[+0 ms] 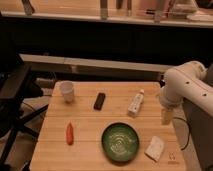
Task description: Drag the ceramic bowl in a circle
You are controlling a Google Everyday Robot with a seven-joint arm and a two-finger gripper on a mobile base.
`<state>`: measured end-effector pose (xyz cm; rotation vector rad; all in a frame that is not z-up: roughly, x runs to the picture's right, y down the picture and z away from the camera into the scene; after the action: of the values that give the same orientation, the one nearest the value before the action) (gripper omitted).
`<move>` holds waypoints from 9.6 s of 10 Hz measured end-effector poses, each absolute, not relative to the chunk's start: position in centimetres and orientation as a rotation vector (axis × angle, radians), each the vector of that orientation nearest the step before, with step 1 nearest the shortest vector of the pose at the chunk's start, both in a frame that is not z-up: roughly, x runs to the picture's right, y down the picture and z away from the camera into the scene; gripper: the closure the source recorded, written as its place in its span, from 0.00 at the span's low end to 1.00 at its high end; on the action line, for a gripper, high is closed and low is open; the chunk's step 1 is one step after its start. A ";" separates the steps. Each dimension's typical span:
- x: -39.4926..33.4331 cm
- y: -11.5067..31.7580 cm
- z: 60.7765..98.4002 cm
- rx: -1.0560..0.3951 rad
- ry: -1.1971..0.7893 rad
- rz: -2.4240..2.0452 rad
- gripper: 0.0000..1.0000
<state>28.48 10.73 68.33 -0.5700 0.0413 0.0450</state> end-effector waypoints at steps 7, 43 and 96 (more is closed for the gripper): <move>27.5 11.6 68.1 -0.560 0.035 -0.065 0.20; 16.4 17.5 68.5 -0.509 -0.247 -0.904 0.20; 15.9 25.8 80.0 -0.512 -0.585 -1.113 0.20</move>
<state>15.93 25.79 79.98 -0.5120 -0.5846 -1.1127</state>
